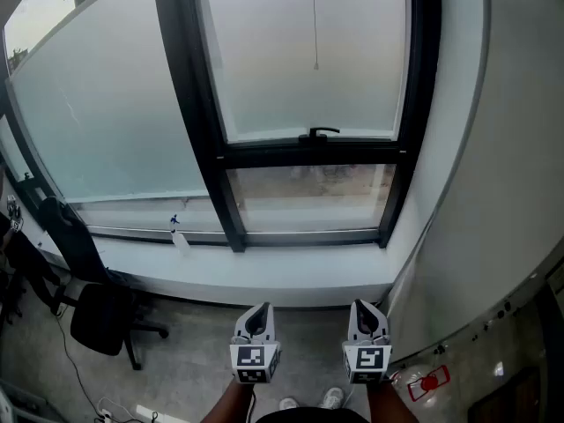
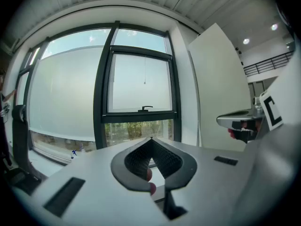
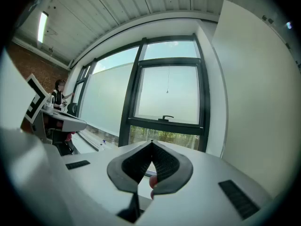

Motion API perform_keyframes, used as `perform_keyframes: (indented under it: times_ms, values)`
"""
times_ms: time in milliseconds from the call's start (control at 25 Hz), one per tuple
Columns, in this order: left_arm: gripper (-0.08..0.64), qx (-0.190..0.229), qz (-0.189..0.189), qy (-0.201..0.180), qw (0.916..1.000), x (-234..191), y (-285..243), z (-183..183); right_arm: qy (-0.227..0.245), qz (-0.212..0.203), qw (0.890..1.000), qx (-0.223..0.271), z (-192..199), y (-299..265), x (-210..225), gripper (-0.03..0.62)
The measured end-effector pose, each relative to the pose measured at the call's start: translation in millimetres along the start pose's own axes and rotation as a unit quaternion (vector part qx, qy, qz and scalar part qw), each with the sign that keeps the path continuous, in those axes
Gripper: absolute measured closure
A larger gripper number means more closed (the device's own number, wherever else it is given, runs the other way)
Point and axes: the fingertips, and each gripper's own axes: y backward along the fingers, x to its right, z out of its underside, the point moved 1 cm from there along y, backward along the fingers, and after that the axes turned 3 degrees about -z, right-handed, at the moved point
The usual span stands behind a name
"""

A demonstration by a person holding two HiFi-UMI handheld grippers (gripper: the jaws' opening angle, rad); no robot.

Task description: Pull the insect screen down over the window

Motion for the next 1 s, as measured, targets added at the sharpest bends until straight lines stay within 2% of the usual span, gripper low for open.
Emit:
perform_keyframes:
  times_ms: [200, 440, 720, 1000]
  values:
    - [0.560, -0.017, -0.005, 0.005, 0.9998, 1, 1, 9, 0.001, -0.003, 1.000, -0.002, 2, -2, 1, 0.589]
    - [0.560, -0.012, -0.010, -0.007, 0.9998, 6, 3, 8, 0.006, -0.003, 1.000, 0.001, 10, -3, 3, 0.589]
    - [0.560, -0.021, 0.005, 0.010, 0.9997, 16, 0, 17, -0.002, -0.015, 1.000, 0.021, -3, -6, 3, 0.589]
    - [0.560, -0.019, -0.003, 0.000, 0.9998, 18, -7, 7, -0.005, -0.013, 1.000, 0.016, 1, -12, 11, 0.589]
